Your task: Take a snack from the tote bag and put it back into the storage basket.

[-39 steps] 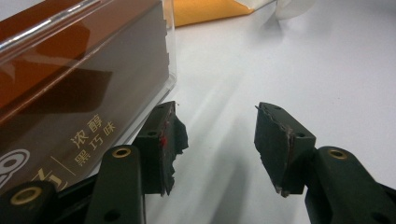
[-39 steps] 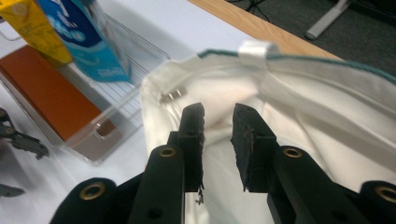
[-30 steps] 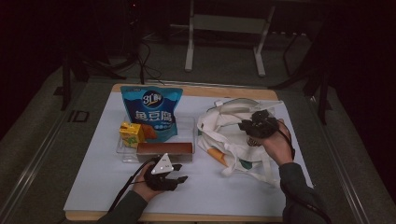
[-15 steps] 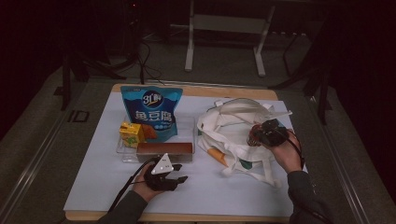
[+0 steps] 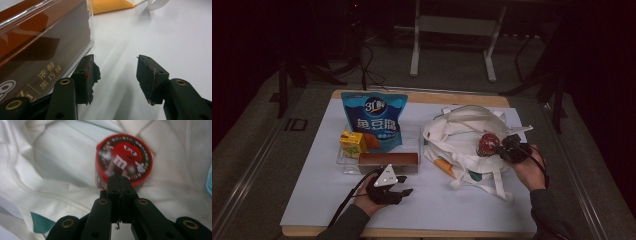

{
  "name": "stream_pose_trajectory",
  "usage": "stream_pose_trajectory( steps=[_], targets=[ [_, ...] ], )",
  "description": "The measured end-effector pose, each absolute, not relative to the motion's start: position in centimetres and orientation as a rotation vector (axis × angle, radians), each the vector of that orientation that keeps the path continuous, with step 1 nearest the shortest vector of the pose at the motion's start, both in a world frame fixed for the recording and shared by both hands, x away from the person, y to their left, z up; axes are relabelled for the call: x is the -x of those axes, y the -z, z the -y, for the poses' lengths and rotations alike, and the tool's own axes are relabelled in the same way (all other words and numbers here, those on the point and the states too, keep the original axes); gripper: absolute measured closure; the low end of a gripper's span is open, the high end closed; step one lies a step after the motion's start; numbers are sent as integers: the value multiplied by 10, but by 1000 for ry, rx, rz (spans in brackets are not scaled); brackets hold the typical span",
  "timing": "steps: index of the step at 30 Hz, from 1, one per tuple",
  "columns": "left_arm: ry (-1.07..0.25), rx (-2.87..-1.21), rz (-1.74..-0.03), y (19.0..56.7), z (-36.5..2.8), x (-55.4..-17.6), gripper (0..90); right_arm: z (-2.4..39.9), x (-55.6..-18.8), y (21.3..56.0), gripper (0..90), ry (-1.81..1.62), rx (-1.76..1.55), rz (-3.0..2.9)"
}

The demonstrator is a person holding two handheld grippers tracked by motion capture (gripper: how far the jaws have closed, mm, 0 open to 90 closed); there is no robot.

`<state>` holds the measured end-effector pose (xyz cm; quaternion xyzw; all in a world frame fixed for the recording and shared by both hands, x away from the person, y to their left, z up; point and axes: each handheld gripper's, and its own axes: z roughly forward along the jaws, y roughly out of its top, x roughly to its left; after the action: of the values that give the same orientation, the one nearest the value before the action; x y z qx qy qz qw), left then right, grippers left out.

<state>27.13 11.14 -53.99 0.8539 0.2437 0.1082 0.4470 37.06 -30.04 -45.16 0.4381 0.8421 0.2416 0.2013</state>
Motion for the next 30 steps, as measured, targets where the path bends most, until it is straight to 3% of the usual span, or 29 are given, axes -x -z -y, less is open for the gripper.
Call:
stream_pose_trajectory(
  steps=[20,22,24,30],
  targets=[
    [-267,-2116,-602,540,-111,-271,486,292,-374,463,876,-601,-1196,-2398],
    [-267,-2116,-602,540,-111,-271,486,291,-372,460,825,-601,-1177,-2404],
    [-266,-2117,-602,540,-111,-272,486,292,-372,451,704,-670,-1170,-2413],
    [-269,-2117,-602,540,-111,-271,486,292,-379,440,555,-668,-1212,-2362]
  ],
)
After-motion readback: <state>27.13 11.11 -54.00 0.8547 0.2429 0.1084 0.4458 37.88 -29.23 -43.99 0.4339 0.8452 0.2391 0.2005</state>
